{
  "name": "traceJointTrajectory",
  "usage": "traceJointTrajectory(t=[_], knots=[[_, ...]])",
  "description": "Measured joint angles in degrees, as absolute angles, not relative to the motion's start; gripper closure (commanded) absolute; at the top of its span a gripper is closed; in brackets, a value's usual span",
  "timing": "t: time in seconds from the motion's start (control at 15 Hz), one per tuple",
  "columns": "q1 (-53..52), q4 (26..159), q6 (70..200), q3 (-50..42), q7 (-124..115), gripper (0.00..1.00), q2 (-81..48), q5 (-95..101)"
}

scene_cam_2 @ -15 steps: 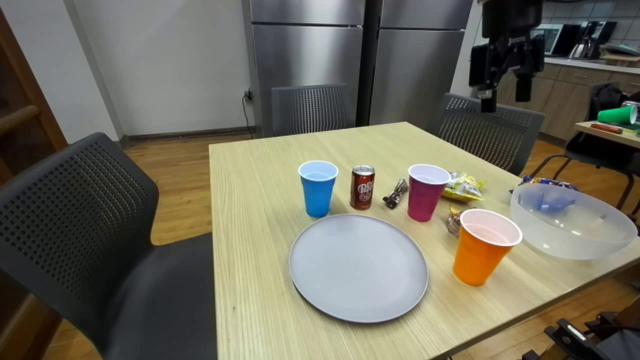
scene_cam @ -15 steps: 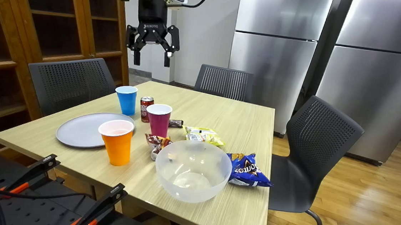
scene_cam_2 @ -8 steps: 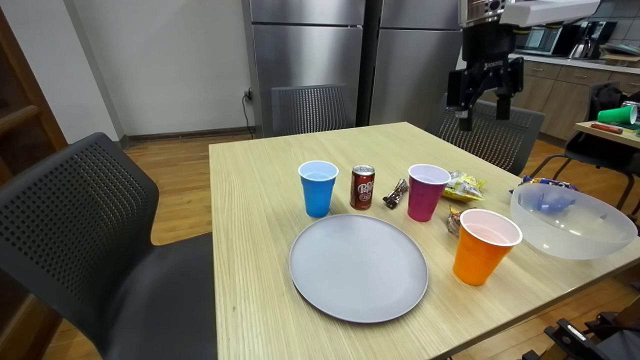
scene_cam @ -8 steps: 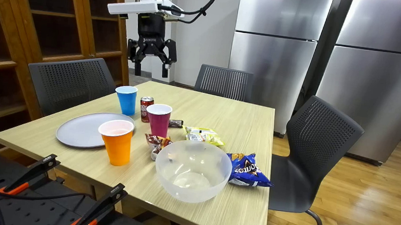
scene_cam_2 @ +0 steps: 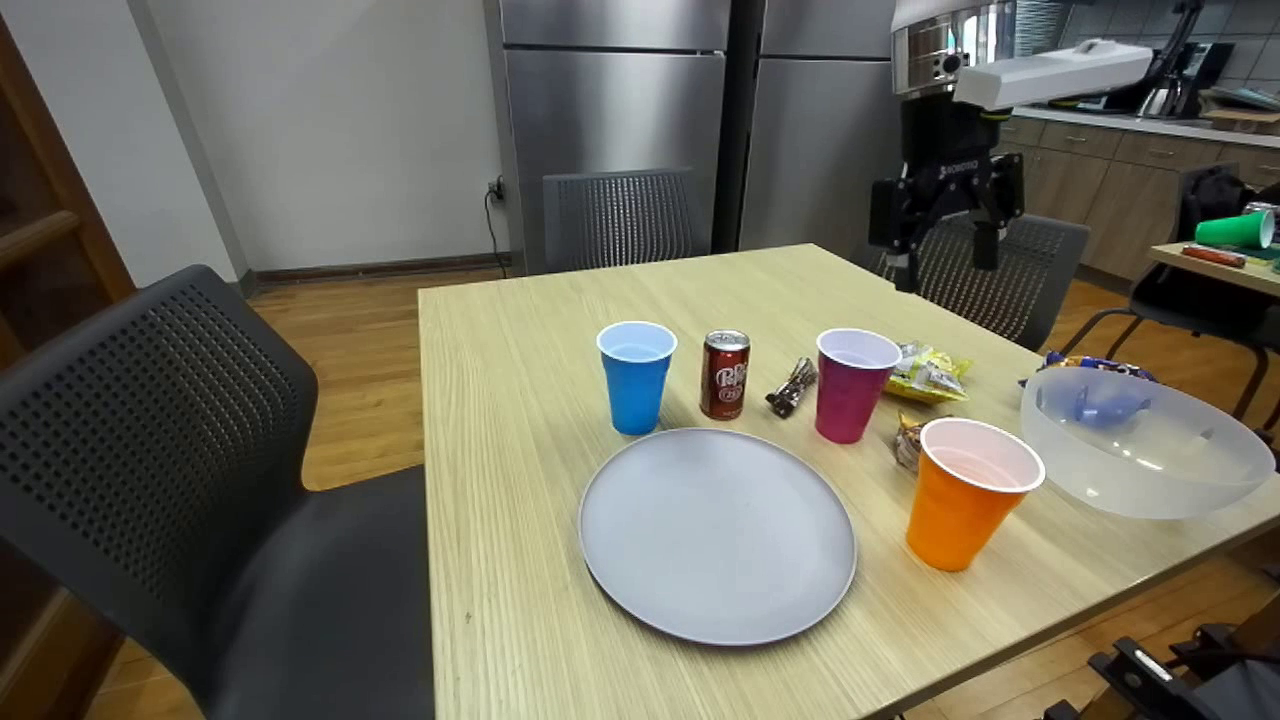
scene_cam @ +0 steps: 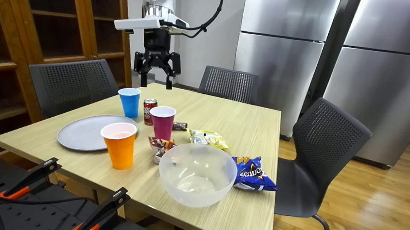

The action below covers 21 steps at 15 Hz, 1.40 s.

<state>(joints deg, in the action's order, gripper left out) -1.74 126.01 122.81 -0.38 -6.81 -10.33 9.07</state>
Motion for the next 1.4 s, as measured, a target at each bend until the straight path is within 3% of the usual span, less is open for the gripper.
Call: traceJointTrajectory(t=[1.4], knots=[[-1.69, 115.77, 122.87, -5.11, -15.51, 0.00, -25.17, 9.12]])
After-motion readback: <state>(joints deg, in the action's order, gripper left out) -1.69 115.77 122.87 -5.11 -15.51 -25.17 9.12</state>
